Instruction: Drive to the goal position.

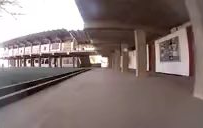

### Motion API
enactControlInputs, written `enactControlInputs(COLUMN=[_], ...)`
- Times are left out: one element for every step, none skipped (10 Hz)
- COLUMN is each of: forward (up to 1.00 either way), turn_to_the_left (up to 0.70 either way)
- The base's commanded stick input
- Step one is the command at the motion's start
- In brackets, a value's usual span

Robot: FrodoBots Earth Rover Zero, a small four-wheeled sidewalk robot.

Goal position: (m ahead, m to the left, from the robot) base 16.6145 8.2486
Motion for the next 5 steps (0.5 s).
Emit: enactControlInputs(forward=[0.50,0.50,0.50,0.50,0.50], turn_to_the_left=[0.00,0.00,0.00,0.00,0.00])
